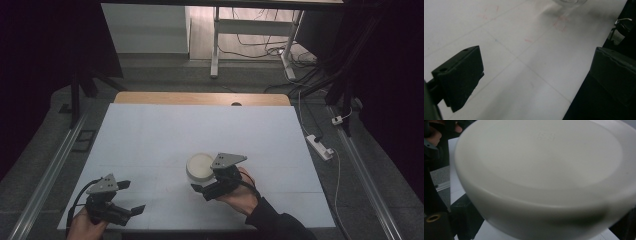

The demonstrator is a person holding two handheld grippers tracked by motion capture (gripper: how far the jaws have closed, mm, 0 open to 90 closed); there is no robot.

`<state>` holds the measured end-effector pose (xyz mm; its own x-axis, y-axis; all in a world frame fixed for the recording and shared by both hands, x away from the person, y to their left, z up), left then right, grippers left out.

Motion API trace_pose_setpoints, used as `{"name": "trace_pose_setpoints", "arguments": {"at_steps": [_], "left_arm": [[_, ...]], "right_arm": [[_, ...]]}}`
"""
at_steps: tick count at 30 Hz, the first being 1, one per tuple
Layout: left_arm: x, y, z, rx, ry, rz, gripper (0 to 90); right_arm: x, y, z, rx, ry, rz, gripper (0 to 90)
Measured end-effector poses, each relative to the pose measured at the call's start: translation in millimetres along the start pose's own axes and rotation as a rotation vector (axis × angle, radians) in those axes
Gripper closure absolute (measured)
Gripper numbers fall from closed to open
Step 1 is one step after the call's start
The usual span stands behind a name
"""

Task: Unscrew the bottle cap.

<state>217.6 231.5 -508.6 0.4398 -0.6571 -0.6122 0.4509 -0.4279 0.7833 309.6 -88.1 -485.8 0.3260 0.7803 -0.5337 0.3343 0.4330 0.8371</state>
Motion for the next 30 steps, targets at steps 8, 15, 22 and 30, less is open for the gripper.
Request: {"name": "trace_pose_setpoints", "arguments": {"at_steps": [8,15,22,30], "left_arm": [[4.7,24.9,-1.7,0.035,-0.008,0.047,0.0],[13.0,53.4,-0.2,0.078,-0.042,0.011,0.7],[19.4,80.0,1.3,0.143,-0.067,0.006,0.6],[31.2,108.1,1.7,0.224,-0.099,0.020,0.0]], "right_arm": [[-0.6,-0.2,-0.9,-0.007,0.007,0.002,6.5],[-1.3,-0.3,-0.9,-0.008,0.015,0.007,6.4],[-1.9,-0.3,-0.3,0.001,0.018,0.011,6.4],[-1.7,-0.6,-0.4,-0.001,0.023,0.009,6.4]]}}
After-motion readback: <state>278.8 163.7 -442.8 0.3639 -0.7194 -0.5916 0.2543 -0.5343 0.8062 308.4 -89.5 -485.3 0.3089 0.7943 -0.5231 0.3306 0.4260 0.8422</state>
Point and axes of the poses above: each handheld gripper's, and its own axes: x roughly forward along the jaws, y roughly out of its top, z roughly to its right, the point moved 2 cm from there along x, roughly forward along the jaws, and after that the axes turned 6 degrees about x, right-handed, at the moved point
